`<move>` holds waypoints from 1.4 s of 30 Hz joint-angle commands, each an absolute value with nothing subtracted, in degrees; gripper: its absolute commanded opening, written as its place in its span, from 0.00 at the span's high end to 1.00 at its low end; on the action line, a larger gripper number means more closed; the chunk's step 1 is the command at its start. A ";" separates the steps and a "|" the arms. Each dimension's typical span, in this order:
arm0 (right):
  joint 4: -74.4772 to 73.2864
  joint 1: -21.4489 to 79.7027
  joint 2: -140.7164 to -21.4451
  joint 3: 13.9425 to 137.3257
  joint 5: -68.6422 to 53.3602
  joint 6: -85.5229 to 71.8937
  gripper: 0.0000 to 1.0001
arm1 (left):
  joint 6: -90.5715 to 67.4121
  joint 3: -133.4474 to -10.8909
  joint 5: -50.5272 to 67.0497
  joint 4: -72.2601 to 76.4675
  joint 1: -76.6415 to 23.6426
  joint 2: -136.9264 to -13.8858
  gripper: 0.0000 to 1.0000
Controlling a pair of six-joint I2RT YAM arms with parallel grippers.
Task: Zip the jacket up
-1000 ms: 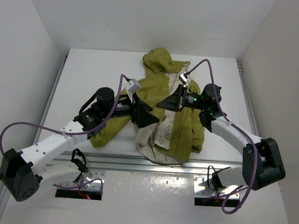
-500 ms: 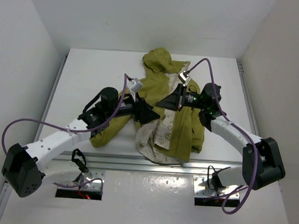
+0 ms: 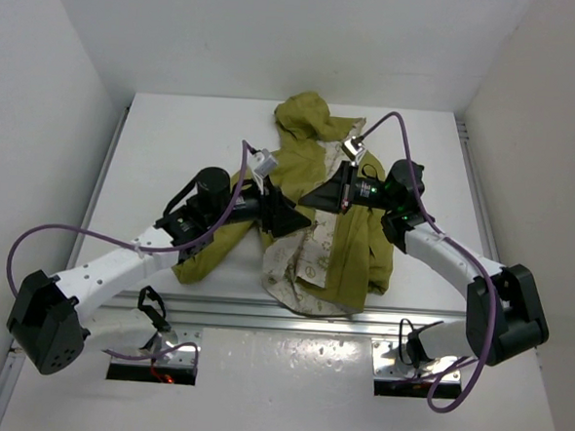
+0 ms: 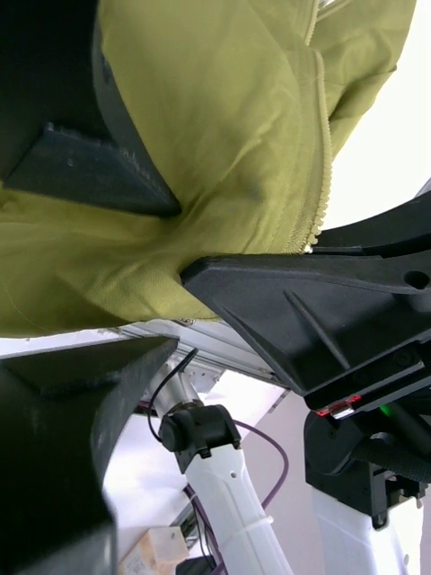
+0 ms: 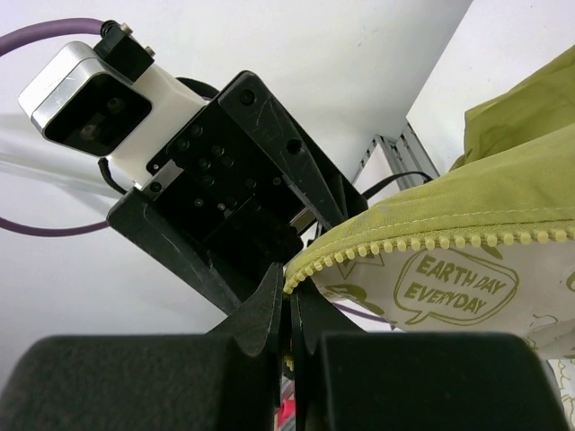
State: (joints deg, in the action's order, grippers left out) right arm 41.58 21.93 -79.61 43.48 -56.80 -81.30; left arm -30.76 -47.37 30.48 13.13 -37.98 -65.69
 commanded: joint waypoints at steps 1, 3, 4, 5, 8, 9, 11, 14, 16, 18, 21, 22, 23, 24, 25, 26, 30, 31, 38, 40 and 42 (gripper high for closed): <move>45.44 22.32 -79.45 46.49 -55.90 -81.65 1.00 | -31.64 -47.20 31.38 16.79 -38.67 -65.83 0.41; 45.35 22.33 -79.54 46.58 -55.90 -81.65 1.00 | -31.64 -47.20 31.38 16.79 -38.67 -65.83 0.50; 45.44 22.41 -79.63 46.58 -55.90 -81.65 1.00 | -31.64 -47.20 31.90 16.79 -38.67 -66.44 0.51; 45.44 22.33 -79.72 46.76 -55.81 -81.82 1.00 | -31.64 -47.20 31.90 16.79 -38.67 -66.97 0.51; 45.35 22.41 -79.81 47.02 -55.81 -81.74 1.00 | -31.64 -47.72 32.61 16.79 -38.67 -66.97 0.51; 45.53 22.41 -79.98 47.28 -55.81 -81.65 1.00 | -31.03 -47.72 32.61 16.79 -38.67 -66.97 0.51; 45.44 22.41 -80.07 47.55 -55.81 -81.74 1.00 | -31.03 -47.72 32.61 16.79 -39.19 -67.49 0.48; 45.53 22.50 -80.33 47.64 -55.81 -81.74 1.00 | -31.03 -47.72 33.13 16.79 -39.20 -67.50 0.47; 45.44 22.41 -80.33 47.81 -55.72 -81.74 1.00 | -30.50 -47.72 33.13 16.79 -39.20 -67.50 0.51; 45.44 22.33 -80.42 47.81 -55.81 -81.83 1.00 | -30.50 -47.72 32.61 16.79 -39.20 -67.50 0.54; 45.53 22.41 -80.33 47.73 -55.81 -81.83 1.00 | -30.50 -47.20 32.61 16.79 -39.20 -67.50 0.67; 45.44 22.59 -80.25 47.72 -55.90 -81.83 1.00 | -30.50 -47.20 32.61 16.79 -39.20 -67.50 0.74; 45.44 22.41 -80.24 47.81 -55.99 -81.83 1.00 | -30.50 -47.20 33.13 16.79 -39.20 -67.50 0.77; 45.53 22.50 -80.33 47.73 -56.07 -81.74 1.00 | -30.50 -47.20 33.13 16.79 -39.20 -67.50 0.79; 45.53 22.41 -80.25 47.81 -55.99 -81.83 1.00 | -30.50 -47.20 33.13 16.79 -39.20 -67.50 0.82; 45.53 22.33 -80.33 47.81 -55.99 -81.83 1.00 | -30.50 -47.20 33.13 16.79 -39.20 -67.50 0.83; 45.62 22.41 -80.33 47.55 -55.99 -81.74 1.00 | -30.50 -47.20 33.84 17.31 -39.20 -67.50 0.85; 45.44 22.50 -80.51 47.55 -55.90 -81.56 1.00 | -30.50 -47.20 33.84 17.92 -39.20 -67.50 0.82; 45.26 22.59 -80.60 47.90 -55.81 -81.47 1.00 | -31.03 -47.20 34.98 19.07 -39.20 -68.03 0.73; 45.26 22.68 -80.77 47.99 -55.72 -81.47 1.00 | -31.03 -47.20 34.98 19.07 -39.20 -68.03 0.73; 45.26 22.76 -80.77 48.25 -55.81 -81.30 1.00 | -31.03 -47.20 34.98 19.07 -39.20 -68.03 0.73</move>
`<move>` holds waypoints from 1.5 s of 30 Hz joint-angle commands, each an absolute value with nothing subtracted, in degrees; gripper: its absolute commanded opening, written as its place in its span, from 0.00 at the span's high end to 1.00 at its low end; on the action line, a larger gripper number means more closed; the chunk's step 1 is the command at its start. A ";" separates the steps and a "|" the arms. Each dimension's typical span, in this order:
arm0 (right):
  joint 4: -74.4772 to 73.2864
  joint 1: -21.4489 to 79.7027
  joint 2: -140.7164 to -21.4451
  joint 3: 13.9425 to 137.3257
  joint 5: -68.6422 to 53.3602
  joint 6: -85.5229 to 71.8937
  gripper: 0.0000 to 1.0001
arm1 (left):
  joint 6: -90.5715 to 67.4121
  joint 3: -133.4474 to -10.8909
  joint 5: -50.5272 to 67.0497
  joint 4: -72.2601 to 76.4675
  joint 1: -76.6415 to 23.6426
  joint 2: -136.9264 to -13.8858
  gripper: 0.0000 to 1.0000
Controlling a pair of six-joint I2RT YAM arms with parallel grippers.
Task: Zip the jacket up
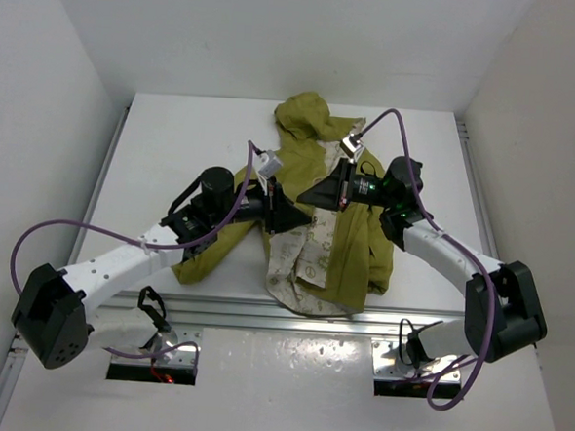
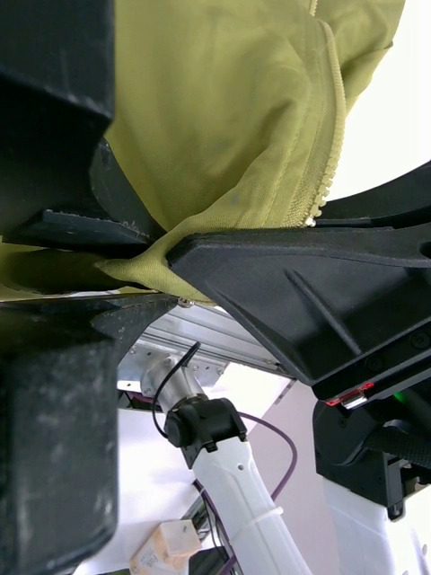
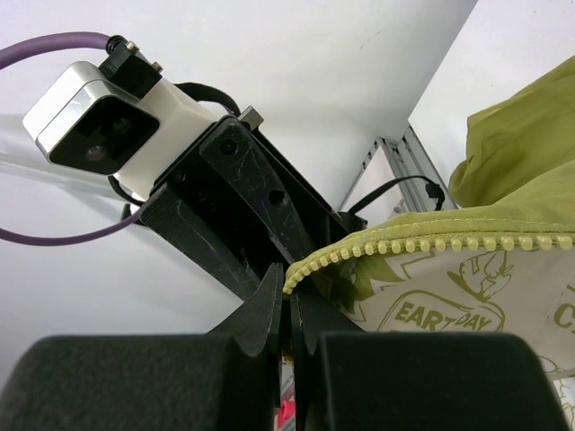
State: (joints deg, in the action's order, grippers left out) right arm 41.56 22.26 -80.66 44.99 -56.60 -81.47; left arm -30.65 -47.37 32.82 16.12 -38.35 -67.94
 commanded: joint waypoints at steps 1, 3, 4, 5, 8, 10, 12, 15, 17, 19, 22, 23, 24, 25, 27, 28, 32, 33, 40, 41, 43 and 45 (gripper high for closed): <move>45.26 22.59 -80.86 48.25 -55.81 -81.56 1.00 | -31.03 -47.20 34.98 19.07 -39.72 -68.55 0.73; 45.26 22.59 -80.77 48.43 -55.72 -81.65 1.00 | -31.03 -47.20 34.98 19.07 -39.73 -68.55 0.79; 45.18 22.67 -80.86 48.43 -55.72 -81.56 1.00 | -31.03 -47.20 34.98 19.07 -39.73 -68.55 0.81; 45.44 22.68 -80.95 48.34 -55.81 -81.56 1.00 | -31.03 -47.20 34.98 19.07 -39.73 -68.55 0.85; 45.35 22.67 -80.86 48.43 -55.90 -81.47 1.00 | -31.03 -47.20 34.37 19.07 -39.73 -68.55 1.00; 45.26 22.59 -80.77 48.25 -55.81 -81.13 1.00 | -31.03 -46.67 33.75 19.07 -39.73 -68.03 1.00; 45.00 22.68 -80.69 48.08 -55.81 -80.77 0.95 | -31.03 -46.15 33.75 19.59 -39.73 -66.63 1.00; 43.51 22.24 -80.33 47.55 -55.46 -79.02 0.59 | -31.03 -44.57 31.12 20.39 -39.12 -63.39 1.00; 42.10 20.84 -80.25 47.03 -55.63 -78.31 0.37 | -30.42 -43.69 29.80 19.52 -38.50 -61.71 1.00; 41.05 18.73 -79.72 46.24 -56.42 -77.44 0.30 | -29.54 -42.80 28.66 16.97 -37.71 -59.87 1.00; 40.08 12.77 -78.49 45.27 -58.35 -76.91 0.30 | -29.00 -40.78 27.25 15.91 -35.43 -57.75 1.00; 39.90 11.70 -77.96 44.13 -59.58 -76.12 0.30 | -29.00 -40.17 26.72 14.95 -35.42 -56.61 1.00; 39.29 10.56 -77.61 43.60 -61.16 -75.94 0.32 | -28.31 -40.17 25.76 14.42 -34.64 -56.60 1.00; 37.81 7.50 -76.39 42.03 -61.95 -75.33 0.35 | -28.30 -40.17 25.14 13.81 -33.76 -55.82 1.00; 30.88 6.16 -75.15 40.88 -63.28 -69.54 0.41 | -26.90 -40.17 24.53 12.14 -33.05 -54.94 1.00; 21.89 5.80 -71.93 42.52 -63.02 -66.22 0.41 | -26.37 -40.17 23.83 11.61 -33.05 -54.06 1.00; -26.68 14.66 -67.15 48.16 -48.10 -25.71 0.45 | -24.61 -40.17 22.59 8.45 -32.52 -52.74 1.00; -29.24 19.55 -66.71 48.16 -45.55 -20.97 0.45 | -24.00 -40.17 21.89 8.44 -32.00 -52.21 1.00; -27.07 23.82 -67.85 38.42 -38.60 -29.86 0.40 | -22.94 -40.17 20.83 5.98 -29.10 -50.36 1.00; -26.72 24.17 -68.72 35.80 -37.45 -31.27 0.40 | -22.94 -40.17 20.83 5.45 -29.09 -49.84 1.00; -24.53 24.00 -70.74 33.93 -35.78 -40.82 0.39 | -22.94 -40.17 20.31 5.45 -27.87 -49.83 1.00; -18.42 23.73 -71.97 28.67 -36.30 -50.67 0.38 | -22.94 -40.17 20.30 5.45 -27.25 -49.83 1.00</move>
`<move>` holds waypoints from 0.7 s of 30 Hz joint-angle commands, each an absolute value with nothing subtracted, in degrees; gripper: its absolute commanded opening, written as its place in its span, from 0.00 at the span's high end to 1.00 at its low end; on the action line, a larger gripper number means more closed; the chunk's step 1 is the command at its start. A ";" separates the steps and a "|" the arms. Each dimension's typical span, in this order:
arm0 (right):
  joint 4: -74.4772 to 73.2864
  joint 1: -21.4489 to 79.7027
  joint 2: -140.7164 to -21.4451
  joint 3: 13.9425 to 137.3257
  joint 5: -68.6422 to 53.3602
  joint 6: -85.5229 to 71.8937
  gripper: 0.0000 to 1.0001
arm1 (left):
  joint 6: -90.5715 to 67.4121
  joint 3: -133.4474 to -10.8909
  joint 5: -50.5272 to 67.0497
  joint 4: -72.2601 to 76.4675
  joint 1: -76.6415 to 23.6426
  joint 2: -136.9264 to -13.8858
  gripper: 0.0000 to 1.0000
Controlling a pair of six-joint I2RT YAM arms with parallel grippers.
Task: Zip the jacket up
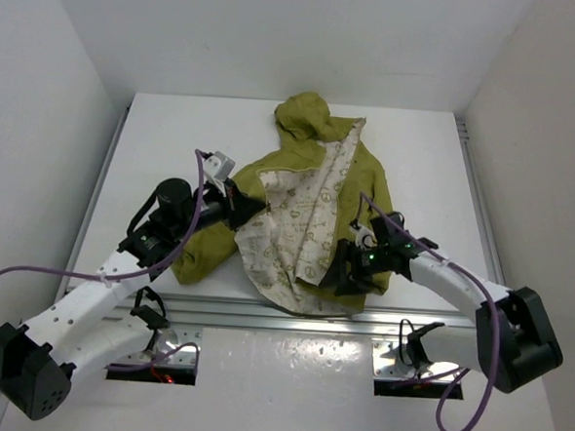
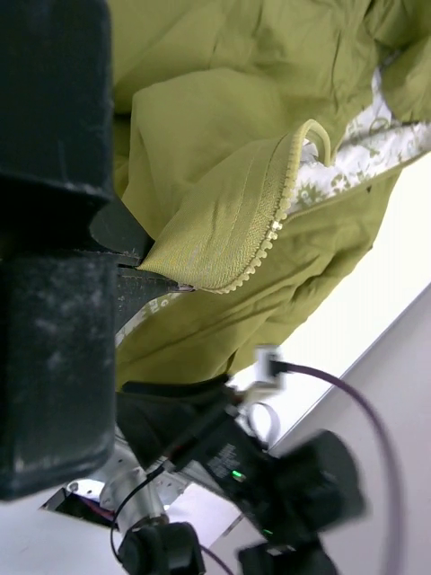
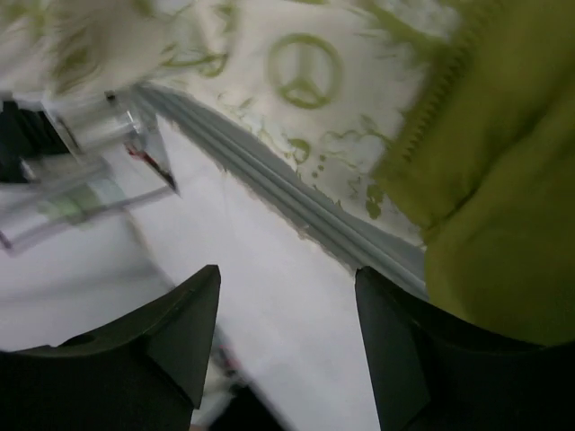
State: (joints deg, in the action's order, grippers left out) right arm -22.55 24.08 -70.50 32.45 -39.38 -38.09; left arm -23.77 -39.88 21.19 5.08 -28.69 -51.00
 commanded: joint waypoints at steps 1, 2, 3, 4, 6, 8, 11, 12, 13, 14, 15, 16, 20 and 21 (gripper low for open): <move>-10.80 23.90 -72.59 26.83 -38.39 -61.68 0.38 | -23.46 -40.17 20.30 5.45 -27.25 -49.83 1.00; -3.24 24.17 -72.68 23.24 -38.06 -64.31 0.38 | -23.47 -40.17 20.30 5.45 -27.25 -49.83 1.00; -2.29 24.78 -73.64 22.25 -35.79 -65.55 0.38 | -23.47 -40.17 20.30 5.45 -26.64 -49.31 1.00; -1.68 24.79 -73.91 22.50 -35.34 -66.35 0.36 | -23.47 -40.17 20.30 5.45 -26.63 -49.31 1.00; -0.35 24.35 -74.79 22.15 -33.59 -66.62 0.36 | -23.47 -40.17 20.30 5.45 -26.02 -49.31 1.00; 2.45 23.82 -75.06 22.24 -32.17 -65.30 0.36 | -23.47 -40.17 20.30 5.45 -25.40 -49.31 1.00; 4.74 23.20 -76.99 22.50 -30.24 -66.70 0.36 | -24.16 -39.64 20.30 5.97 -24.88 -49.31 1.00; 5.53 23.12 -77.60 22.24 -29.54 -67.32 0.36 | -24.69 -39.64 20.30 6.59 -24.87 -49.31 1.00; 6.76 22.94 -78.83 22.24 -29.44 -68.11 0.38 | -24.70 -39.03 20.30 6.59 -24.87 -49.31 1.00; 7.81 23.11 -79.36 22.32 -29.53 -68.12 0.38 | -24.70 -39.02 20.82 6.59 -24.87 -49.83 1.00; 8.34 22.94 -79.54 22.24 -28.92 -68.64 0.40 | -24.70 -39.02 20.83 6.59 -24.87 -49.83 1.00; 8.70 23.11 -79.89 22.15 -28.92 -68.73 0.40 | -24.70 -39.02 20.83 6.59 -24.87 -49.83 1.00; 9.05 22.94 -82.18 21.97 -29.44 -69.17 0.41 | -24.70 -39.02 20.83 6.59 -24.87 -50.36 1.00; 9.31 22.77 -82.18 21.97 -29.10 -69.34 0.41 | -24.70 -39.02 20.31 6.59 -24.87 -50.36 1.00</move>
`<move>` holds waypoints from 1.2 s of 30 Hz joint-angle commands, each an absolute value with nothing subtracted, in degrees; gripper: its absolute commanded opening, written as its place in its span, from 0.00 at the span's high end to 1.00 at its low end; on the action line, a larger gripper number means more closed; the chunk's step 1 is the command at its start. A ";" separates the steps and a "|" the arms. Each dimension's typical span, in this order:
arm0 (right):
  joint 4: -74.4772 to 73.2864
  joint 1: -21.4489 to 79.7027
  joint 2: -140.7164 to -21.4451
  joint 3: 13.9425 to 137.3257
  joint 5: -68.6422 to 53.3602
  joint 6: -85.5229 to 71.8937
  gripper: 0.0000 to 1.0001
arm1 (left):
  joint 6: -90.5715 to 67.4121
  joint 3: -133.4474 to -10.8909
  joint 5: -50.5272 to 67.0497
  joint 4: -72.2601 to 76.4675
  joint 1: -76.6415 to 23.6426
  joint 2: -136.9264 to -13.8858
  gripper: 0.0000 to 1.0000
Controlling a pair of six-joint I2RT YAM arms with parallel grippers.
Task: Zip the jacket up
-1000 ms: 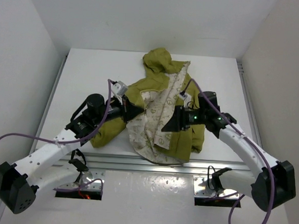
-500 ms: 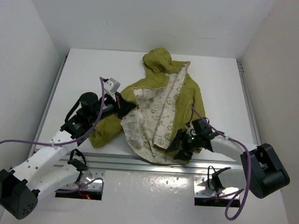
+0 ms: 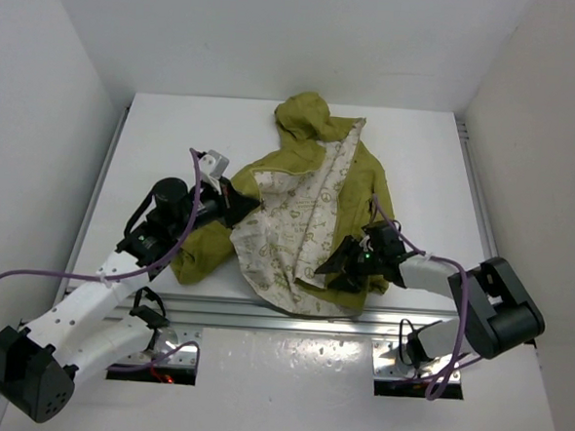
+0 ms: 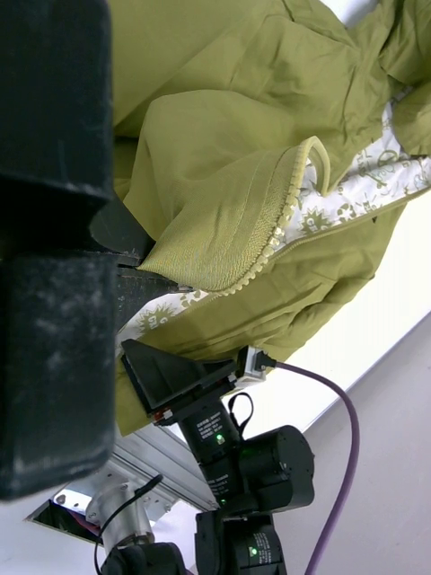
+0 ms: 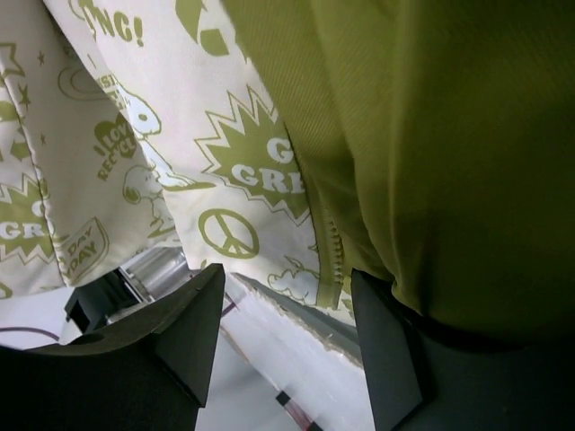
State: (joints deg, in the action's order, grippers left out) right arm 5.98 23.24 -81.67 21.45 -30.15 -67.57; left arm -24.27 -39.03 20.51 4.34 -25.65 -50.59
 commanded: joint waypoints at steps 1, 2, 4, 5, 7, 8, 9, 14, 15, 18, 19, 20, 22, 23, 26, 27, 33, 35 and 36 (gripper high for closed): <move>9.58 22.94 -82.70 21.89 -28.83 -69.61 0.41 | -24.70 -39.02 20.30 7.11 -24.87 -50.36 1.00; 9.84 22.94 -83.31 21.80 -28.48 -69.70 0.41 | -24.70 -39.02 20.30 7.12 -24.87 -50.36 1.00; 10.19 22.94 -84.28 21.88 -27.78 -70.31 0.44 | -24.70 -39.02 20.30 7.12 -24.87 -50.36 1.00; 10.54 22.94 -85.24 22.49 -27.77 -70.40 0.46 | -24.70 -39.02 20.30 7.12 -24.87 -50.97 1.00; 11.68 22.85 -85.69 23.55 -27.77 -69.44 0.58 | -24.70 -39.02 20.30 7.12 -24.35 -50.98 1.00; 11.95 22.16 -86.56 24.42 -27.86 -69.35 0.64 | -24.70 -39.02 20.30 7.12 -24.35 -50.98 1.00; 12.82 21.89 -86.83 25.30 -28.12 -68.56 0.70 | -24.70 -39.55 20.30 7.12 -24.35 -50.98 1.00; 13.80 16.97 -86.49 28.12 -31.63 -66.01 0.95 | -24.08 -40.08 20.30 6.59 -24.35 -51.50 1.00; 14.06 13.66 -85.61 28.47 -33.82 -65.66 0.97 | -24.08 -40.69 20.30 6.07 -24.35 -51.50 1.00; 13.71 7.16 -83.59 29.53 -39.44 -63.02 0.99 | -22.94 -40.69 20.30 6.06 -24.35 -51.50 1.00; 11.71 5.73 -81.76 30.31 -41.72 -60.76 0.99 | -22.94 -40.69 20.30 6.06 -24.35 -51.50 1.00; 10.12 4.49 -81.04 30.93 -42.53 -57.77 0.99 | -22.94 -40.69 20.30 6.06 -24.35 -51.50 1.00; 2.95 -1.56 -77.80 33.82 -45.34 -51.98 0.99 | -22.41 -40.69 20.30 6.06 -24.35 -51.50 1.00; 0.99 -3.84 -76.91 34.71 -45.87 -49.51 0.99 | -22.41 -40.69 20.30 6.59 -24.35 -51.50 1.00; -13.68 -7.81 -73.13 41.56 -44.92 -34.40 0.99 | -21.88 -40.69 20.82 7.11 -23.82 -52.03 1.00; -19.02 -8.34 -72.86 44.62 -43.52 -25.58 0.99 | -21.88 -40.69 20.83 7.12 -23.82 -52.55 1.00; -32.86 -9.67 -70.23 55.10 -29.75 -4.09 0.99 | -20.75 -41.22 20.83 7.12 -23.82 -53.09 1.00; -35.06 -9.93 -69.53 57.48 -26.56 2.41 0.99 | -20.74 -41.74 20.83 7.12 -23.82 -53.09 1.00; -36.11 -10.02 -68.91 57.83 -21.93 6.55 0.99 | -20.13 -41.75 20.83 7.12 -23.82 -53.09 1.00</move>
State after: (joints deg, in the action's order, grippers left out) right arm -27.64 -9.63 -70.59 54.78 -32.56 -11.57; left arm -21.50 -39.09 20.51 4.58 -24.58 -53.47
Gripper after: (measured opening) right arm 0.020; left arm 0.009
